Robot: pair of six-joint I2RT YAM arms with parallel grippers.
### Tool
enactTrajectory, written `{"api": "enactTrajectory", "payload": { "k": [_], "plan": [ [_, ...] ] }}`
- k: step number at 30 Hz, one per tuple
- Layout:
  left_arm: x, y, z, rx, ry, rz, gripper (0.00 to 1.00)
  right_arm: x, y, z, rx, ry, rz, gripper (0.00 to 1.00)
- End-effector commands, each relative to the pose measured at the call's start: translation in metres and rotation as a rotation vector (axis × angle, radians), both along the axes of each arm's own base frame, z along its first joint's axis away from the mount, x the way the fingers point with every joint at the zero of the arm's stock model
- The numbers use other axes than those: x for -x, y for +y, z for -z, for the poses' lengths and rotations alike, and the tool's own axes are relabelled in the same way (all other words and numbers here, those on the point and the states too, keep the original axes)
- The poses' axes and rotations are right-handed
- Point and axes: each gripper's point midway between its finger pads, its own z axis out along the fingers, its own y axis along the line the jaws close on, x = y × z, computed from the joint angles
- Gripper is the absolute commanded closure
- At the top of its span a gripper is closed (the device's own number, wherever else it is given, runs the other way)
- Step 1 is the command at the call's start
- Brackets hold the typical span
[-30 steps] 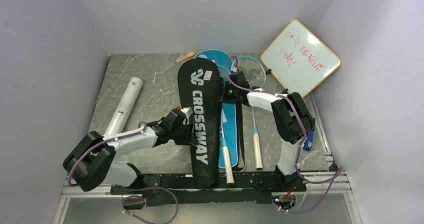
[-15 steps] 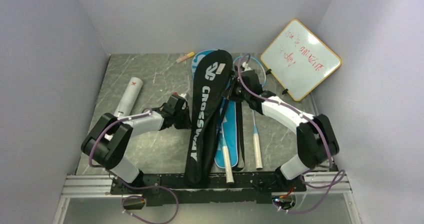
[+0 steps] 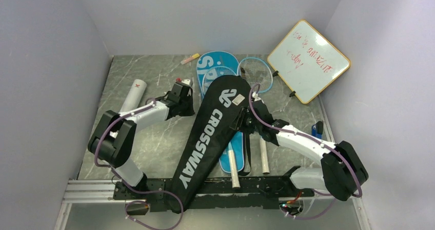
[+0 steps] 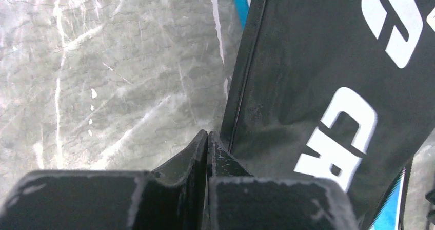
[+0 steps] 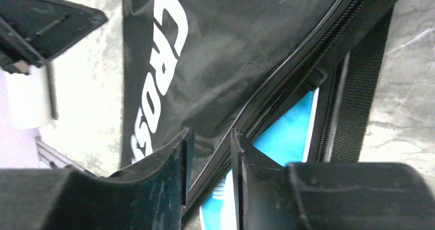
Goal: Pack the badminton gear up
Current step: Adjust the racket bag at the center of the board.
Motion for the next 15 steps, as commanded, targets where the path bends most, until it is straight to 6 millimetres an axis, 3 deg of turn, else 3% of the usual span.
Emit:
{"api": "enactTrajectory", "payload": {
  "k": [1,6,10,12,15],
  "plan": [
    [0.003,-0.002,-0.032,0.026,-0.081,0.043,0.89,-0.014,-0.01,-0.019,0.011,-0.068,0.042,0.61],
    [0.041,-0.008,-0.053,0.068,-0.101,0.121,0.72,-0.037,-0.042,-0.039,0.098,-0.127,0.092,0.56],
    [0.08,-0.027,-0.064,0.042,-0.125,0.241,0.56,-0.056,-0.067,-0.05,0.126,-0.138,0.149,0.54],
    [0.099,-0.037,-0.073,0.02,-0.157,0.301,0.52,-0.069,-0.09,-0.054,0.123,-0.138,0.215,0.55],
    [0.122,-0.049,-0.079,-0.021,-0.195,0.374,0.31,-0.082,-0.112,-0.055,0.08,-0.127,0.271,0.54]
  ]
}}
